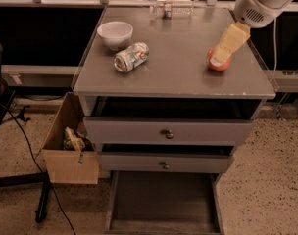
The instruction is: Place apple into bottom drawer
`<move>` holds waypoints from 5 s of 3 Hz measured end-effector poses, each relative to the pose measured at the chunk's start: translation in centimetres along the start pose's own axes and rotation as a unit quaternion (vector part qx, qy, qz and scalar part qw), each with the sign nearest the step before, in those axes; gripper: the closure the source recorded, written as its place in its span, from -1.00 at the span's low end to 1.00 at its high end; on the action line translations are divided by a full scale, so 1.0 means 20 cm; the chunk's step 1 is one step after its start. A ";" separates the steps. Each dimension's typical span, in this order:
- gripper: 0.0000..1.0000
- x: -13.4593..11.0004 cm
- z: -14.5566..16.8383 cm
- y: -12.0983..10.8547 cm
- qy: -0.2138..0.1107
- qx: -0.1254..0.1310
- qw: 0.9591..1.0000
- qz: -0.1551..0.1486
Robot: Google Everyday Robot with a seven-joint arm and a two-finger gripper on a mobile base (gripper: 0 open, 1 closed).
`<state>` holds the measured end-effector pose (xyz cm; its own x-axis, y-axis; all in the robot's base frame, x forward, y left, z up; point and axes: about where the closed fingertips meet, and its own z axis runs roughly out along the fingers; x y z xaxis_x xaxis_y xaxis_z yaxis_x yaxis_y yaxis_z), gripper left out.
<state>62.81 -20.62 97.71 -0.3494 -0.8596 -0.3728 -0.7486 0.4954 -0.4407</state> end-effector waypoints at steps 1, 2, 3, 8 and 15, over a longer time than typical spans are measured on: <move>-1.00 0.00 0.09 -0.08 -0.009 0.001 1.000 0.011; -1.00 0.01 0.24 -0.18 -0.015 0.002 0.999 0.035; -1.00 0.03 0.39 -0.26 -0.010 -0.004 0.998 0.062; -1.00 0.18 0.56 -0.14 -0.005 -0.094 0.992 0.078; -0.96 0.23 0.81 -0.24 -0.056 -0.119 0.990 0.052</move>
Offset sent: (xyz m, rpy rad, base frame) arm 0.0941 -0.0251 -0.0413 0.1062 -0.0141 -0.0959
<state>73.94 -24.83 84.80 -0.3767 -0.7793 -0.5008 -0.8284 0.5253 -0.1943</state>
